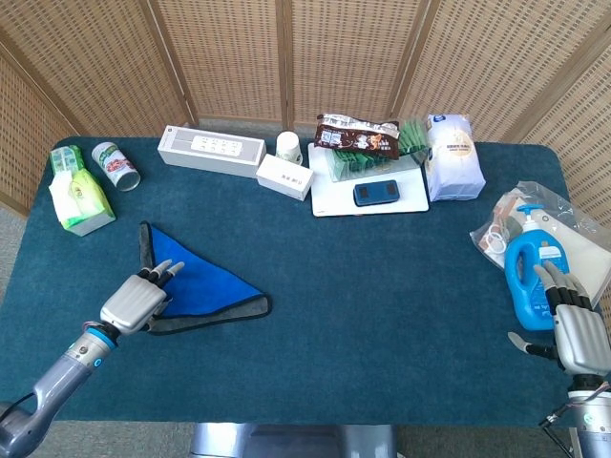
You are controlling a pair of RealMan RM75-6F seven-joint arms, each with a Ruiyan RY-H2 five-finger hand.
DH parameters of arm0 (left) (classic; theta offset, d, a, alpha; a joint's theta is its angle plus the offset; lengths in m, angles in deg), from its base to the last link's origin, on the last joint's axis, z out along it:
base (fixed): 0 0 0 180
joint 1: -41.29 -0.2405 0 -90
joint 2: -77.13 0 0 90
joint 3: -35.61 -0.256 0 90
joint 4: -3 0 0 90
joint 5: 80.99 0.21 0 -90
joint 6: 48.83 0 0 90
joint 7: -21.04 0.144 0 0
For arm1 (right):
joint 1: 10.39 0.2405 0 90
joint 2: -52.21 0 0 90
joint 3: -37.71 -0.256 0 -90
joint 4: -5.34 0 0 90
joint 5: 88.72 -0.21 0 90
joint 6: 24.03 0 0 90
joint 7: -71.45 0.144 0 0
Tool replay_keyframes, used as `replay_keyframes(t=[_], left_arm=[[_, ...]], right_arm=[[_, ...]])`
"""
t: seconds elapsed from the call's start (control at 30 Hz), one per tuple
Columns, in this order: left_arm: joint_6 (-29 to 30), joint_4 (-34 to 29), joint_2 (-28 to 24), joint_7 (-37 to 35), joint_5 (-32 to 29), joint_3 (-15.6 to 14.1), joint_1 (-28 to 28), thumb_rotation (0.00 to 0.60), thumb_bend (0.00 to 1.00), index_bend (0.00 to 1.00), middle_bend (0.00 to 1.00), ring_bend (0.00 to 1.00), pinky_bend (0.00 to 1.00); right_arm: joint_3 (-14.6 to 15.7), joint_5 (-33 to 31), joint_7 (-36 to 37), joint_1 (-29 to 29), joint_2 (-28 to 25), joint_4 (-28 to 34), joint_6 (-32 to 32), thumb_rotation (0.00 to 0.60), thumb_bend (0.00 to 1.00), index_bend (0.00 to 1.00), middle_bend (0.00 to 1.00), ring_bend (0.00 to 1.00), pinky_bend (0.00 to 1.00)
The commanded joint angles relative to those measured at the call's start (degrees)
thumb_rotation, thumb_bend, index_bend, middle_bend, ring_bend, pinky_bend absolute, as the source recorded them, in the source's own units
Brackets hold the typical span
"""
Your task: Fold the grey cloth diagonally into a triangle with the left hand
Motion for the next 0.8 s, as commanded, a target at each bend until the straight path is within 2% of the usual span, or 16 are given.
replay_keyframes(t=[0.03, 0.57, 0.8], left_arm=[[0.38, 0.65, 0.07, -0.42, 0.37, -0.12, -0.52, 0.600, 0.63, 0.75, 0.00, 0.01, 0.27], [0.95, 2.70, -0.66, -3.02, 1.89, -0.73, -2.58, 0.600, 0.63, 0.75, 0.00, 0.01, 0.27], [1.08, 3.68, -0.86, -3.12, 3.06, -1.93, -3.86, 0.600, 0.62, 0.75, 0.00, 0.01, 0.26]], right_arm=[[-0.02, -0.08, -0.10, 0.02, 0.03, -0.04, -0.01, 0.600, 0.00, 0.00, 0.00, 0.00, 0.00], [0.05, -0.36, -0.80, 0.22, 0.36, -0.14, -0.32, 0.600, 0.00, 0.00, 0.00, 0.00, 0.00], [0.09, -0.28, -0.73, 0.21, 0.32, -0.06, -0.30, 0.600, 0.00, 0.00, 0.00, 0.00, 0.00]])
